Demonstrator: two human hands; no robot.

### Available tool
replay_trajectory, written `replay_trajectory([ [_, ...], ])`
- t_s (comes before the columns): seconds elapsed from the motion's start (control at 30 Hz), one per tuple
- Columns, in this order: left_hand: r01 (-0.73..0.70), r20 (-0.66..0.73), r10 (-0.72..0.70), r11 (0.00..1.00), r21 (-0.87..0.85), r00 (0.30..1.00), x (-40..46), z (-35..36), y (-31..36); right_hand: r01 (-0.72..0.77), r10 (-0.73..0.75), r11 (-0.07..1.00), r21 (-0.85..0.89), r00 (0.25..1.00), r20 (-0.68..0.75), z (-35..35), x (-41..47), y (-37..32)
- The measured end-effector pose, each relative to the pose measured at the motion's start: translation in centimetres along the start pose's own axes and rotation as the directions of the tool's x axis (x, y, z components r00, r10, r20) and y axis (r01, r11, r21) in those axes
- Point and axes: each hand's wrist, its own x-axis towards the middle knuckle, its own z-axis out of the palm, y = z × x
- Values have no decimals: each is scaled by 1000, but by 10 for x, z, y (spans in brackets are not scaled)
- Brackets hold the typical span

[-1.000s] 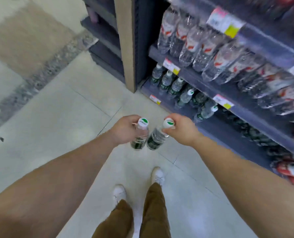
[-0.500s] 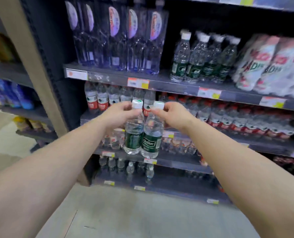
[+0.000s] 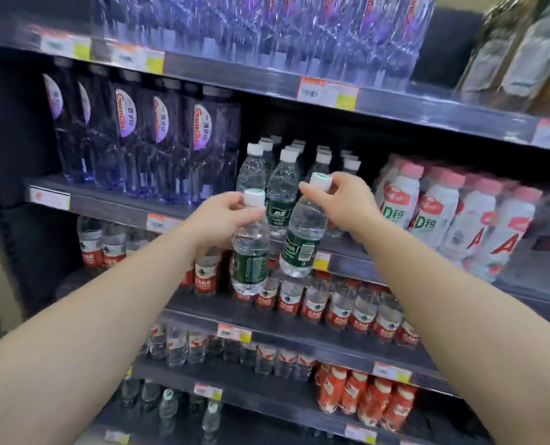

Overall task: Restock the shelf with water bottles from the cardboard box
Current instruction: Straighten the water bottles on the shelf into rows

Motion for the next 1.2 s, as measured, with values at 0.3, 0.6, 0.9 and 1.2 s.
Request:
replay_trajectory([
  [0.3,-24,-9,24,998,51,1000,40,2,16,-3,-12,997,-80,983,-185,-23,64,23],
  [0.6,-46,18,46,999,-7,999,68,-6,22,-102,83,987,-127,986,-143,1,83,30],
  [0.9,13,81,-9,999,-53,997,80,-8,7,-211,210,976,-50,977,-36,4,81,34],
  [1.2,-9,119,18,997,-76,993,89,0,-2,-380,377,923,-55,924,-59,51,38,65],
])
